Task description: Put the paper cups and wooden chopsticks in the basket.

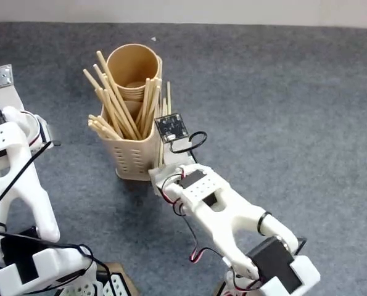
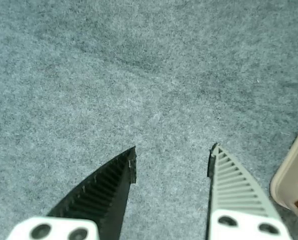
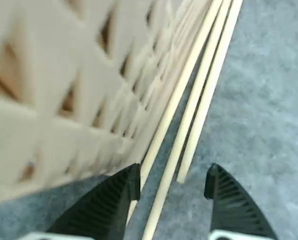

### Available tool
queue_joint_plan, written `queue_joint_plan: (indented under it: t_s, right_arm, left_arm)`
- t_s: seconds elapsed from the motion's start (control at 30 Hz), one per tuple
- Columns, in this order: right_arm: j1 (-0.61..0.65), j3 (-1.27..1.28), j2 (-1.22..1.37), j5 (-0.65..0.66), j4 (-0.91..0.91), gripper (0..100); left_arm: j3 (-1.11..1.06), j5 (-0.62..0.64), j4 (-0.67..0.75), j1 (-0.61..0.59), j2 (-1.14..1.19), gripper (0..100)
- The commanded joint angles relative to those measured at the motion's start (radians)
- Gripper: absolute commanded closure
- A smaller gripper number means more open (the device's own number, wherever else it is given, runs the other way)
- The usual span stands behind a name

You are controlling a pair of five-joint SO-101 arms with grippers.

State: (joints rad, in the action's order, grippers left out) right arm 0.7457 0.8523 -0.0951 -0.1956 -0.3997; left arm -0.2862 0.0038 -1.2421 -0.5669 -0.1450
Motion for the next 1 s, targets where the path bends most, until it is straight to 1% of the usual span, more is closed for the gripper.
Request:
queue_joint_plan:
  t_s: [0.0, 0.17, 0.2, 0.27, 0.37, 0.4, 0.47, 0.57, 0.7, 0.97]
  right_arm:
    - [0.008, -0.059, 0.101, 0.012, -0.021, 78.2]
    - [-0.018, -0.194, 0.208, 0.011, -0.174, 78.5]
    - [-0.028, -0.222, 0.225, 0.009, -0.209, 79.9]
    - [-0.048, -0.263, 0.246, 0.008, -0.268, 86.3]
    - [-0.073, -0.292, 0.262, 0.008, -0.312, 99.2]
    - [-0.076, -0.294, 0.262, 0.008, -0.318, 99.5]
    - [-0.077, -0.291, 0.260, 0.008, -0.320, 96.7]
    - [-0.074, -0.291, 0.259, 0.006, -0.337, 96.5]
    - [-0.071, -0.291, 0.257, 0.003, -0.412, 96.5]
    - [-0.077, -0.291, 0.255, -0.071, -0.469, 96.5]
  left_arm:
    - [0.005, -0.011, 0.002, -0.010, -0.018, 75]
    - [0.005, -0.011, 0.002, -0.010, -0.018, 75]
    - [0.005, -0.011, 0.002, -0.010, -0.018, 75]
    - [0.005, -0.011, 0.002, -0.010, -0.019, 75]
    - [0.005, -0.011, 0.002, -0.010, -0.019, 75]
    - [0.005, -0.011, 0.002, -0.010, -0.019, 75]
    - [0.005, -0.011, 0.002, -0.010, -0.019, 75]
    - [0.005, -0.011, 0.002, -0.010, -0.019, 75]
    - [0.005, -0.011, 0.005, -0.008, -0.019, 75]
    - [0.007, -0.011, 0.005, -0.005, -0.019, 75]
